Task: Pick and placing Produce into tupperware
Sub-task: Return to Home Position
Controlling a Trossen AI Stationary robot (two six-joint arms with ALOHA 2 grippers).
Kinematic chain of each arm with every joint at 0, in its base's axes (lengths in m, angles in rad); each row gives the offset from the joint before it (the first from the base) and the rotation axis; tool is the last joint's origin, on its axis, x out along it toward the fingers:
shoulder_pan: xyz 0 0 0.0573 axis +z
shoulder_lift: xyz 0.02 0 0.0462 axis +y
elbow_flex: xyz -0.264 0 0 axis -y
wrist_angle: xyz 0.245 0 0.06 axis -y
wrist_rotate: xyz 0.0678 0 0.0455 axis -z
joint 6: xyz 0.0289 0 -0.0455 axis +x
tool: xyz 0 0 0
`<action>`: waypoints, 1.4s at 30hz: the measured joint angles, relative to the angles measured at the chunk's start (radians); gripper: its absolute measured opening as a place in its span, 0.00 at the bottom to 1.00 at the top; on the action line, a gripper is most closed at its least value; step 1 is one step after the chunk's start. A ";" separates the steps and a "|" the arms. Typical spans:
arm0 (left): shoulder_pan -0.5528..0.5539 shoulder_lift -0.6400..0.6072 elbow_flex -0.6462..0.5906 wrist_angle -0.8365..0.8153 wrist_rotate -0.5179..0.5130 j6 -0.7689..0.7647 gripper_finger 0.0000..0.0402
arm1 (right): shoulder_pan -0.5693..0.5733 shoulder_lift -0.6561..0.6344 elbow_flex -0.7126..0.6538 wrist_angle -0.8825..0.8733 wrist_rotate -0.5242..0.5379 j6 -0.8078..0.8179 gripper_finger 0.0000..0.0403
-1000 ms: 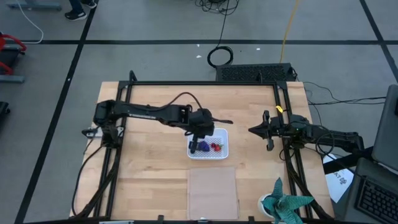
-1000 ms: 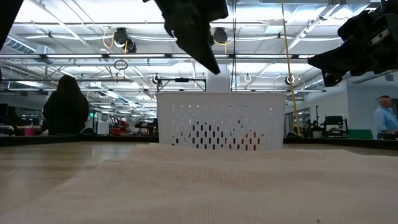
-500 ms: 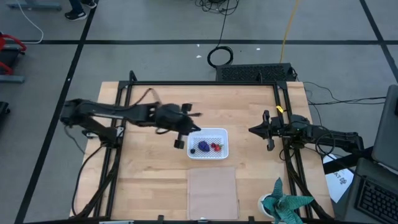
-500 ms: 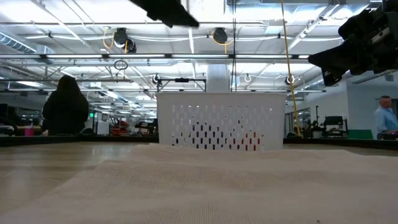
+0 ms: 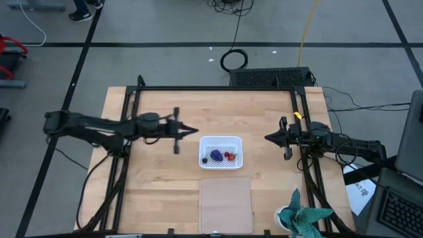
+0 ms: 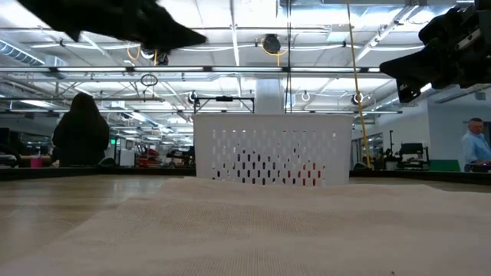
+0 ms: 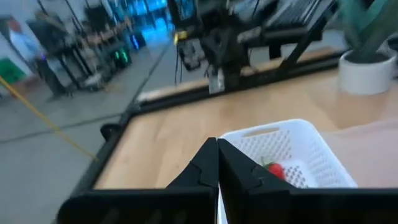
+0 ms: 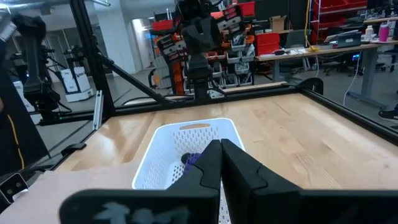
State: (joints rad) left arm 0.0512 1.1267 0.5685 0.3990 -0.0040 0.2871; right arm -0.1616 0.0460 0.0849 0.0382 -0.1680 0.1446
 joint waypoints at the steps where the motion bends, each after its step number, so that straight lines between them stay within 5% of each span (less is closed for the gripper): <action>1: -0.004 -0.056 -0.023 -0.010 0.000 0.003 0.00 | 0.000 0.000 0.000 0.002 0.000 0.000 0.00; 10: -0.077 -0.435 -0.324 -0.004 -0.046 -0.038 0.00 | 0.000 -0.004 0.000 0.016 -0.020 0.009 0.00; 16: -0.211 -0.612 -0.390 -0.139 -0.245 -0.071 0.00 | 0.000 -0.004 0.001 0.057 -0.020 0.044 0.00; 24: -0.423 -0.696 -0.394 -0.328 -0.516 -0.085 0.00 | 0.000 -0.004 0.001 0.056 -0.020 0.064 0.00; 42: -0.261 -0.903 -0.516 -0.287 -0.246 -0.011 0.00 | 0.000 -0.004 -0.020 0.111 -0.076 0.046 0.00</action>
State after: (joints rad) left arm -0.2096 0.2240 0.0521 0.1123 -0.2503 0.2764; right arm -0.1618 0.0418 0.0650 0.1493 -0.2444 0.1906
